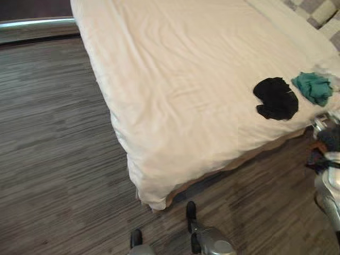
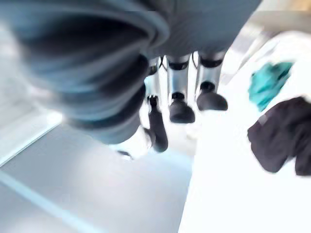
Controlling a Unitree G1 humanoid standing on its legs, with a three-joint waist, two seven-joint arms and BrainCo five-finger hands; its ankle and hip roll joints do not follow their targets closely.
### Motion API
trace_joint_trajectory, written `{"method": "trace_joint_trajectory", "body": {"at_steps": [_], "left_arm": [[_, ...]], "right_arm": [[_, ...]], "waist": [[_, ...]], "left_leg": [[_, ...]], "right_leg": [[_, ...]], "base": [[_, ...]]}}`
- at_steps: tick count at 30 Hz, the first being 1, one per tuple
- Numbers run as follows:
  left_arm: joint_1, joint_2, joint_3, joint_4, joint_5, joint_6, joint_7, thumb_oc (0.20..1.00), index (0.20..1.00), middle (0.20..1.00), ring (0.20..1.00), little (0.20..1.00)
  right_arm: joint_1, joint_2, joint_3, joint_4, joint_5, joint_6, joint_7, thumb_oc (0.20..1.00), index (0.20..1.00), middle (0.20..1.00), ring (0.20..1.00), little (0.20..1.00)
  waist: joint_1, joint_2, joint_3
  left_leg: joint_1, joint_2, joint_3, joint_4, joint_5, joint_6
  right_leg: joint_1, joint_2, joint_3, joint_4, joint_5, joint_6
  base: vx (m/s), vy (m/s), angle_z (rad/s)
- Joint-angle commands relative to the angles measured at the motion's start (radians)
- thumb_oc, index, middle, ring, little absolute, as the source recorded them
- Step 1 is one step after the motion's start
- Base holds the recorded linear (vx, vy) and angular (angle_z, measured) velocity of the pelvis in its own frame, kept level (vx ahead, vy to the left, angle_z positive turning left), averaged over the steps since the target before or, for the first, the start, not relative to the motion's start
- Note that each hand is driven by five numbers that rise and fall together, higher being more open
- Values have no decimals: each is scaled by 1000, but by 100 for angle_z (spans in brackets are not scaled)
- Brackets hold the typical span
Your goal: Tidy up the quilt and then pick up the clothes from the bed and put them into the laundry hamper.
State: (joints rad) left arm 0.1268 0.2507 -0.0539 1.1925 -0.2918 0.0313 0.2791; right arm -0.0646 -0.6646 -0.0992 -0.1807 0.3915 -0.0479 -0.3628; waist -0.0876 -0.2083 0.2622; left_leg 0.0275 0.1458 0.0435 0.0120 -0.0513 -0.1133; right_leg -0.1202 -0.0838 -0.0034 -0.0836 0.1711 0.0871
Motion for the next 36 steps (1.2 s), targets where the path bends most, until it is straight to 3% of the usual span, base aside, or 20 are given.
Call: {"method": "trace_joint_trajectory", "body": {"at_steps": [1, 6, 9, 10, 11, 12, 14, 19, 22, 24, 27, 28, 30, 34, 36], "left_arm": [[-61, 11, -50, 36, -4, 22, -5, 1000, 1000, 1000, 1000, 1000], [-75, 38, -107, 42, -10, 62, -6, 1000, 1000, 1000, 1000, 1000], [-76, 38, -106, 42, -10, 66, -6, 1000, 1000, 1000, 1000, 1000], [-76, 57, -119, 36, -1, 86, -23, 1000, 1000, 1000, 1000, 1000], [-89, 82, -130, 24, -27, 95, -34, 1000, 1000, 1000, 1000, 1000], [-89, 82, -129, 24, -26, 95, -34, 1000, 1000, 1000, 1000, 1000], [-130, 97, -159, 1, -40, 115, -82, 1000, 1000, 1000, 1000, 1000], [-134, 88, -201, -26, -61, 104, -116, 1000, 1000, 1000, 1000, 1000], [-123, 63, -229, -63, -45, 70, -147, 1000, 1000, 1000, 1000, 1000], [-119, 56, -239, -69, -52, 62, -147, 1000, 1000, 1000, 1000, 1000], [-116, 28, -267, -87, -81, 24, -143, 1000, 1000, 1000, 1000, 1000], [-118, 28, -266, -86, -81, 24, -143, 1000, 1000, 1000, 1000, 1000], [-130, 18, -280, -71, -85, -11, -139, 1000, 1000, 1000, 1000, 1000], [-160, 17, -298, -42, -93, -15, -124, 1000, 1000, 1000, 1000, 1000], [-177, 22, -296, -20, -89, -1, -98, 1000, 1000, 1000, 1000, 1000]], "right_arm": [[-142, -35, 38, 58, -21, 56, 51, 200, 200, 200, 200, 200], [-412, -40, 176, 169, 1, 97, 71, 200, 200, 200, 200, 200], [-423, -39, 182, 176, 4, 95, 75, 200, 200, 200, 200, 200], [-510, -26, 225, 227, -6, 114, 81, 200, 200, 200, 200, 200], [-644, 8, 299, 330, -25, 94, 107, 200, 200, 200, 200, 200], [-648, 8, 301, 332, -24, 92, 107, 200, 200, 200, 200, 200], [-823, 46, 397, 461, -29, 48, 95, 200, 200, 200, 200, 200], [-967, 94, 460, 558, -4, 18, 114, 200, 200, 200, 200, 200], [-981, 158, 514, 565, 8, 8, 143, 200, 200, 200, 200, 200], [-979, 175, 524, 563, 6, 12, 156, 200, 200, 200, 200, 200], [-934, 290, 601, 538, -35, 34, 251, 200, 200, 200, 200, 200], [-936, 290, 601, 538, -35, 34, 251, 200, 200, 200, 200, 200], [-866, 418, 738, 421, -48, 33, 289, 200, 200, 200, 200, 200], [-831, 489, 830, 266, -48, 42, 215, 200, 200, 200, 200, 200], [-819, 520, 842, 193, -101, 7, 132, 200, 200, 200, 200, 200]], "waist": [[37, 47, 62], [97, 55, 117], [96, 56, 120], [123, 65, 137], [155, 80, 176], [151, 79, 173], [190, 110, 240], [216, 144, 258], [226, 166, 258], [228, 170, 258], [238, 181, 258], [236, 180, 258], [238, 170, 258], [241, 156, 258], [244, 141, 258]], "left_leg": [[-63, 35, -5, 24, 15, 66], [-119, 27, -48, 48, 20, 62], [-122, 26, -51, 49, 20, 62], [-140, 19, -64, 52, 26, 60], [-182, 8, -84, 71, 29, 60], [-188, 6, -87, 71, 32, 60], [-271, -13, -105, 100, 48, 59], [-383, -35, -131, 105, 76, 53], [-494, -49, -149, 129, 94, 51], [-520, -53, -153, 135, 97, 51], [-572, -63, -159, 137, 106, 53], [-575, -64, -160, 136, 108, 53], [-566, -65, -146, 139, 103, 57], [-518, -61, -137, 134, 93, 60], [-467, -57, -131, 125, 83, 64]], "right_leg": [[69, -79, 41, -2, -12, 121], [53, -91, 26, -1, -12, 120], [53, -92, 24, -1, -12, 120], [44, -97, 19, -1, -12, 122], [25, -108, 11, 3, -11, 123], [20, -110, 9, 3, -10, 124], [-22, -124, -1, 5, -6, 122], [-113, -131, -15, 8, 0, 121], [-207, -139, -36, 24, 3, 110], [-228, -141, -40, 28, 3, 108], [-274, -142, -53, 24, 8, 97], [-277, -144, -54, 25, 8, 97], [-269, -139, -63, 30, 5, 91], [-220, -132, -65, 30, -2, 90], [-174, -125, -61, 23, -3, 94]], "base": [[6, -93, 15], [-36, -43, 31], [-15, 2, 24], [-69, 10, 21], [-73, 11, 0], [-110, 10, -30], [-129, 21, -4], [-101, 55, 33], [-96, 89, 16], [-69, 74, 10], [-64, 90, 1], [-33, 42, -3], [-57, 21, 1], [-23, -36, 7], [-19, -79, 14]]}}
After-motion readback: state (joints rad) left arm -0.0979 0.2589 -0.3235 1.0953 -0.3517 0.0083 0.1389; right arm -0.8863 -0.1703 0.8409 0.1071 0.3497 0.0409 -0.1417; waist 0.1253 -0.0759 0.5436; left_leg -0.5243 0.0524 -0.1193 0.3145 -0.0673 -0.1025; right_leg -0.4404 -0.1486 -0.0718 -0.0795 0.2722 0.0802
